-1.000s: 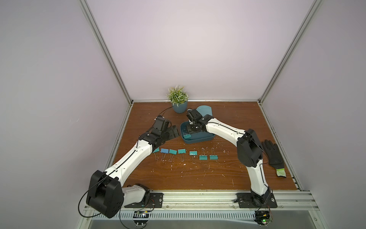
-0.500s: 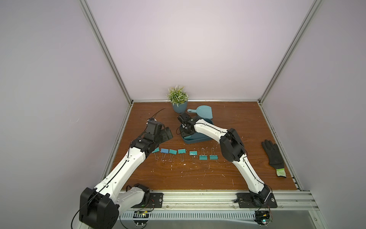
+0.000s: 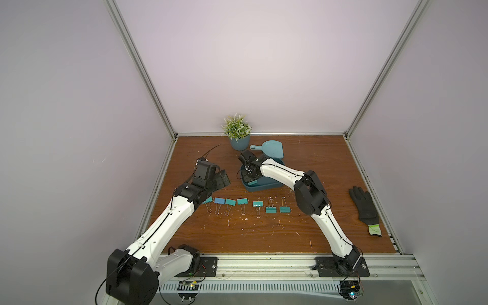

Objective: Take out the binder clips from the storage box
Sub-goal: Pick up the binder clip from the storage box, then place the binder clip at the center of the board.

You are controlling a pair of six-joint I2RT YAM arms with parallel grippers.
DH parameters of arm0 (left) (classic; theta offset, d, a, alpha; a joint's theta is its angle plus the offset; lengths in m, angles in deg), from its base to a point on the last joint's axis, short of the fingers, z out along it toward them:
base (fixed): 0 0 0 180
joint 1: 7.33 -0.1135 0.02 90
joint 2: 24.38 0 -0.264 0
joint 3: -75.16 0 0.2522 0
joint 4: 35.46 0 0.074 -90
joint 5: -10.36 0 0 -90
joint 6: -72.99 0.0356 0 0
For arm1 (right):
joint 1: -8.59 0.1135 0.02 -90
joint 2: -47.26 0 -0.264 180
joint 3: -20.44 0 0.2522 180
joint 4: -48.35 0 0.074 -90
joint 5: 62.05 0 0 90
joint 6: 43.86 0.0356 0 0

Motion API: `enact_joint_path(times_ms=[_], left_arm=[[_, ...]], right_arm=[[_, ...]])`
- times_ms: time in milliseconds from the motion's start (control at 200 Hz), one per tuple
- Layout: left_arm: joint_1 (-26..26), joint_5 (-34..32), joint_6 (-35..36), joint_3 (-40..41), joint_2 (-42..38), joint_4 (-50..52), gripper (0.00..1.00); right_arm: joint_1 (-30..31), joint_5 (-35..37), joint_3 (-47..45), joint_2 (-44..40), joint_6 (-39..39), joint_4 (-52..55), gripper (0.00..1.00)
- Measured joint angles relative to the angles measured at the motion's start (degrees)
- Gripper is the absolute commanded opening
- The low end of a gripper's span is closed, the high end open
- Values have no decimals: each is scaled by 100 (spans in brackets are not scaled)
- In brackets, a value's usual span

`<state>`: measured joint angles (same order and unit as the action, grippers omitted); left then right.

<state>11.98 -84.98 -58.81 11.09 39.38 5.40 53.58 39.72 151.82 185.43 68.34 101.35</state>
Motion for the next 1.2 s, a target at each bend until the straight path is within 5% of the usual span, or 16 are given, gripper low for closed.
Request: enact_joint_path(times_ms=[465, 766, 941, 1201], left_arm=[[-2, 26, -2, 0, 61, -7, 100], [-2, 282, -24, 0, 256, -166, 96], [55, 463, -31, -15, 643, -356, 92], [452, 603, -42, -393, 1451, -599, 82]], right_arm=[[-271, 42, -372, -468, -55, 81, 0], [-271, 98, -542, -1611, -48, 131, 0], [-345, 144, -1576, -2758, -22, 101, 0], [-800, 170, -4253, -4555, 170, -76, 0]])
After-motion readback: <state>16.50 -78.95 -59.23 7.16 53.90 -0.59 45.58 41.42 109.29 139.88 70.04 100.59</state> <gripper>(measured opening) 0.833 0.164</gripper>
